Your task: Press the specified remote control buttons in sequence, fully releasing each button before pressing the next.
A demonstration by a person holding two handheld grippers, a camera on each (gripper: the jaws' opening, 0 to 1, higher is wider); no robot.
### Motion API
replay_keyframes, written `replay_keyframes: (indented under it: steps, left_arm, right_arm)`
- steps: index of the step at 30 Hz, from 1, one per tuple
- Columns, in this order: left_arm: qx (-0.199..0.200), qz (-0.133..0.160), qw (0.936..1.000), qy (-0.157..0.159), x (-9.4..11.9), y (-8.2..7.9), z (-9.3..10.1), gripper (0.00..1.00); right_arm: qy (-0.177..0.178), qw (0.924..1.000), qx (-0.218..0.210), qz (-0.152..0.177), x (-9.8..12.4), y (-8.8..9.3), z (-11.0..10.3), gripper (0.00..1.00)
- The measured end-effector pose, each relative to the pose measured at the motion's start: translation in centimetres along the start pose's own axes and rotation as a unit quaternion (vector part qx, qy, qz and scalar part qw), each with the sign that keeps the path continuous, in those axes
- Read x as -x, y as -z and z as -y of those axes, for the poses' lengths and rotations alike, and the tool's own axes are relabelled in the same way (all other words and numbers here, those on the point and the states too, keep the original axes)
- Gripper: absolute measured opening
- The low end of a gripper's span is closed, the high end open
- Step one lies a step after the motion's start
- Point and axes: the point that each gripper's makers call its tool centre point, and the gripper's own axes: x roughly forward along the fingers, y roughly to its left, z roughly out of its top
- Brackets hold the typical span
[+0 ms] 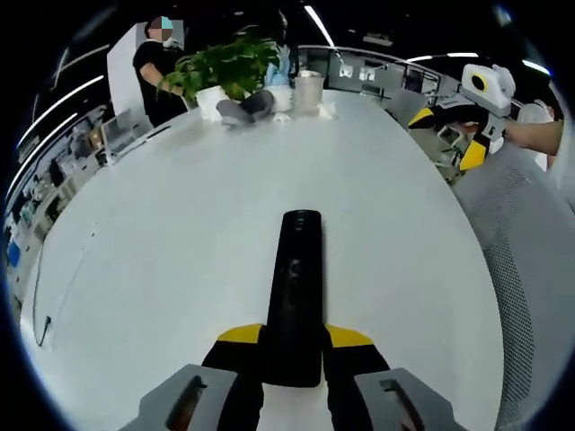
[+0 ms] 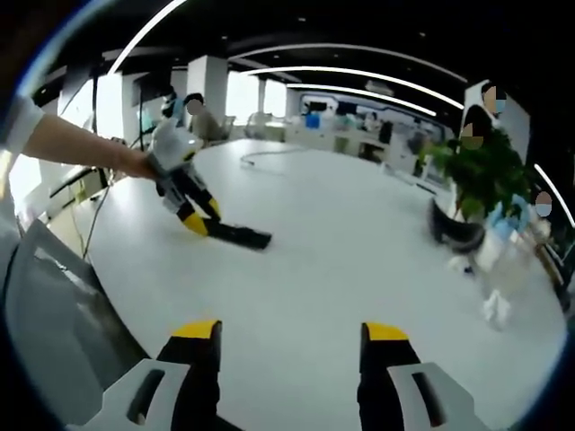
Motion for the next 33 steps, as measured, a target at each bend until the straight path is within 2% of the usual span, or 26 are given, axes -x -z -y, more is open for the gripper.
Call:
replay_keyframes:
  steps: [5,13,26,33]
  left_arm:
    - [-0.005,0.000,1.0000,0.002,0.1,0.1,0.3,0.24]
    - [-0.014,-0.011,0.9998,0.010,0.4,0.2,1.2,0.24]
    - [-0.013,-0.017,0.9997,0.013,0.5,0.5,1.3,0.24]
    - [-0.012,-0.018,0.9997,0.013,0.6,0.6,1.6,0.24]
  right_arm:
    - [0.013,0.9999,0.005,0.004,0.1,-0.1,0.4,0.63]
    - [0.012,0.9999,0.010,0.004,0.1,-0.2,0.3,0.62]
    - [0.004,0.9997,0.024,-0.007,-0.1,0.0,-0.1,0.62]
    - [0.010,0.9996,0.025,-0.006,-0.1,0.0,0.2,0.62]
